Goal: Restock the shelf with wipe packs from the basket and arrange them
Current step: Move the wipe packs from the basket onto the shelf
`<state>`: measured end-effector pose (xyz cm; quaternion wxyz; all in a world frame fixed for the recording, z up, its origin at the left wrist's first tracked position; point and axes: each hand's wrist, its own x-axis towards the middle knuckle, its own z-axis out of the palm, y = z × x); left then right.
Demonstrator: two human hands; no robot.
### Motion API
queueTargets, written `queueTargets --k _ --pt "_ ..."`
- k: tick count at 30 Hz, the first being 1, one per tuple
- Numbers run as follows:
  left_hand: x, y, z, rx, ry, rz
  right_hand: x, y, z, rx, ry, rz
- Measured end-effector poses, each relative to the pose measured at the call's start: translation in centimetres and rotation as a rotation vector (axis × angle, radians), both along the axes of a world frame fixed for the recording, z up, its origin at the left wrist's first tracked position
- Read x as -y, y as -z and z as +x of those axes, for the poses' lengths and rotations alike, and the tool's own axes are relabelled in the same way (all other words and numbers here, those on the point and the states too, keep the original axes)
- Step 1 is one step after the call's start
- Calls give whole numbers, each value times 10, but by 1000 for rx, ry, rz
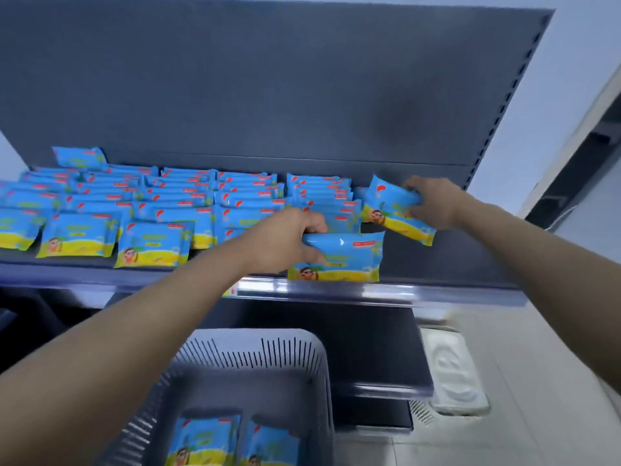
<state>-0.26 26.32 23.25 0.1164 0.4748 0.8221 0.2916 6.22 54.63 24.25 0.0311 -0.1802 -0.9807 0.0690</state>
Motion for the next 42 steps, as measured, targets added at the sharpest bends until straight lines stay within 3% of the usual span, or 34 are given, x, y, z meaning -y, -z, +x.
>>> queueTargets --k 6,24,29,36,39,42 --pt "-82 -6 -8 15 -4 -50 -67 30 -33 160 -53 -37" --pt "-207 30 -63 20 -64 -187 -141 54 -132 104 -178 -186" --pt "-229 41 -79 -72 -111 -244 -148 56 -123 -26 -165 -238" --pt "-243 61 -94 -431 -153 -350 -135 38 -99 -291 -64 -239" --pt "-236 62 -89 -513 -147 -294 -114 34 -87 -354 -80 -229" --pt "-207 54 -81 -463 -166 -100 -81 32 -74 -414 -134 -193"
